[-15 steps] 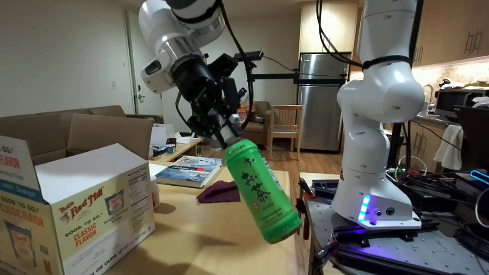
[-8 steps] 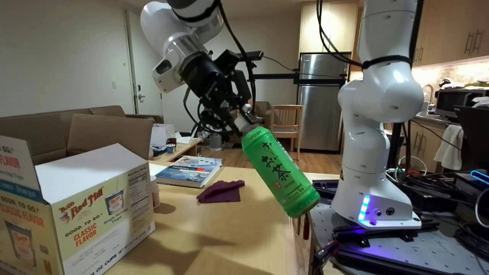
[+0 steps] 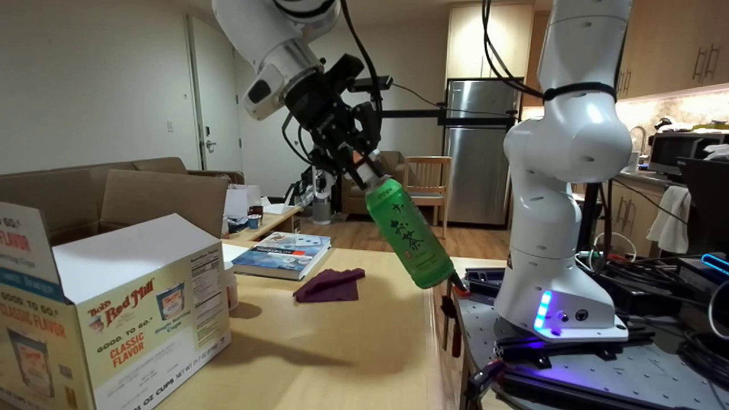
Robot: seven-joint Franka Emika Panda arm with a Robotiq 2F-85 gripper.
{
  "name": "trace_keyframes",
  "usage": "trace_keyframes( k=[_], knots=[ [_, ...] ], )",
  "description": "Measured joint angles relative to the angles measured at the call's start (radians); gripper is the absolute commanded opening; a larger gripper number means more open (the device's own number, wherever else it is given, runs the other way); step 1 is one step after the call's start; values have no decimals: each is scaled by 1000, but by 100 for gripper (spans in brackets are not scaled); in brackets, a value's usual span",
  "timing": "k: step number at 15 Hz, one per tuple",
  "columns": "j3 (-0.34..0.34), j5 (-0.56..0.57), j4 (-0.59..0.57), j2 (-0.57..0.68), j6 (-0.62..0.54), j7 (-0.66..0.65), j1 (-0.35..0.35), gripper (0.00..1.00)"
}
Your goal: Move the green bottle to the right
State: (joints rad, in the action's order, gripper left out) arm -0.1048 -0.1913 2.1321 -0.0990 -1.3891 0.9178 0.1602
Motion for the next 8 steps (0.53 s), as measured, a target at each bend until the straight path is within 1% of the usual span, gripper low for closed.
trace_keyframes(
  k=[5,6,8],
  knots=[
    [-18,154,7,-72,8,-108,3,11],
    [-18,179,13,-91,-4,-128,3,11],
    [-18,216,43,-139,-63,-159,3,11]
  ],
)
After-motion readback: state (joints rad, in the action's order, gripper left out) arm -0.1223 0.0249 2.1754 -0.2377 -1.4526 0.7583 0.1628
